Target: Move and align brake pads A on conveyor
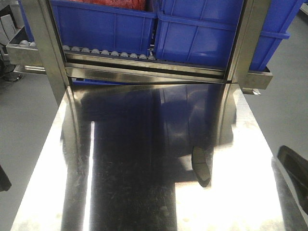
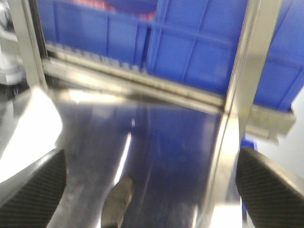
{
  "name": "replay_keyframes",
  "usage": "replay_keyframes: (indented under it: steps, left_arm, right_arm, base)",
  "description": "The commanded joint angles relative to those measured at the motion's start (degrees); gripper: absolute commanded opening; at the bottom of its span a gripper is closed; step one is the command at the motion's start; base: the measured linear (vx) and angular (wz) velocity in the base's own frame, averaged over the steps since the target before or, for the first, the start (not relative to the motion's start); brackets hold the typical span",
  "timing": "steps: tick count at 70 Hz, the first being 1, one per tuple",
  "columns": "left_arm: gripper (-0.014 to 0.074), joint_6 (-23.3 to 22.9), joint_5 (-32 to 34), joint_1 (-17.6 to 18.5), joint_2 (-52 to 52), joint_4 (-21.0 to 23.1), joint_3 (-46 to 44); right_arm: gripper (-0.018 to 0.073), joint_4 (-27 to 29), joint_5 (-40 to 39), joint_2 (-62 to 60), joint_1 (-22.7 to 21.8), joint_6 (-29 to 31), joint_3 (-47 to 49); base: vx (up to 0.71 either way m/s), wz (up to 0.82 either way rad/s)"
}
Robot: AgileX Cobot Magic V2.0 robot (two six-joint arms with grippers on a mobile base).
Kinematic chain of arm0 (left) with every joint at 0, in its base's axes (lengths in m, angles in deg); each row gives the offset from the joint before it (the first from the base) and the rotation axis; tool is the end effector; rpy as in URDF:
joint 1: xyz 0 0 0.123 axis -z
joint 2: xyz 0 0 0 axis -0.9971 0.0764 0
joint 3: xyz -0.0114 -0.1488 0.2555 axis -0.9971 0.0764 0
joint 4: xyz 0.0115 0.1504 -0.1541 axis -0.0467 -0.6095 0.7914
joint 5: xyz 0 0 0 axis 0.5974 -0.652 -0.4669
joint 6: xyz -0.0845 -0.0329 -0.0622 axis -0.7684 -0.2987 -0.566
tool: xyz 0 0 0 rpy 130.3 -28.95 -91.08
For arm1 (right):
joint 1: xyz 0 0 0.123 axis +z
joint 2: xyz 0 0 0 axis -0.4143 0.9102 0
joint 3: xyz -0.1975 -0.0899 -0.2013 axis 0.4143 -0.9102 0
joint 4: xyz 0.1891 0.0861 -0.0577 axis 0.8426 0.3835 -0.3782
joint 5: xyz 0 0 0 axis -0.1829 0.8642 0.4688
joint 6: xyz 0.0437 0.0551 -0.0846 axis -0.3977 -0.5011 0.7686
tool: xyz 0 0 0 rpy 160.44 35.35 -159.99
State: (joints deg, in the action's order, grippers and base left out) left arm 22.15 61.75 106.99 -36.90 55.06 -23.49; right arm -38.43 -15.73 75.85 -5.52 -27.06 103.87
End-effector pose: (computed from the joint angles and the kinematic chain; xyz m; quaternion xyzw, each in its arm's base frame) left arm 0.0409 -0.0188 0.2796 0.1304 0.7364 -0.1458 0.6476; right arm 0.0671 0.0176 0.3053 -0.1310 0.7738 0.0715 0.6156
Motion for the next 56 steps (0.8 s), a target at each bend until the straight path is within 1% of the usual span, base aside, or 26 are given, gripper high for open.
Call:
replay_keyframes:
  steps: [1, 9, 16, 25, 41, 56]
  left_arm:
    - [0.0003, -0.1, 6.0, 0.4, 0.3, 0.5, -1.5]
    - [0.0003, -0.1, 6.0, 0.4, 0.3, 0.5, -1.5]
    - [0.0003, -0.1, 6.0, 0.4, 0.3, 0.5, -1.5]
    - [0.0003, -0.1, 6.0, 0.4, 0.3, 0.5, -1.5]
    - [0.0003, -0.1, 6.0, 0.4, 0.3, 0.5, -1.5]
    - [0.0003, -0.1, 6.0, 0.4, 0.3, 0.5, -1.5]
  right_arm:
    - [0.0692, -0.9, 0.3, 7.3, -0.1, -0.4, 5.2]
    - [0.0687, -0.9, 5.3, 17.8, -0.1, -2.8, 10.2]
    - [0.0684, -0.3, 8.7, 26.1, -0.1, -2.9, 14.2]
    - [0.0675, 1.7, 12.4, 35.8, -0.1, -2.9, 19.7]
    - [0.0666, 6.9, 17.3, 50.6, 0.0, -2.3, 28.7]
    - [0.066, 7.5, 19.0, 63.5, 4.0, -2.5, 35.9]
  base:
    - [0.0, 0.0]
    - [0.0, 0.0]
    - [0.0, 0.0]
    - [0.0, 0.0]
    - [0.0, 0.0]
    - [0.0, 0.0]
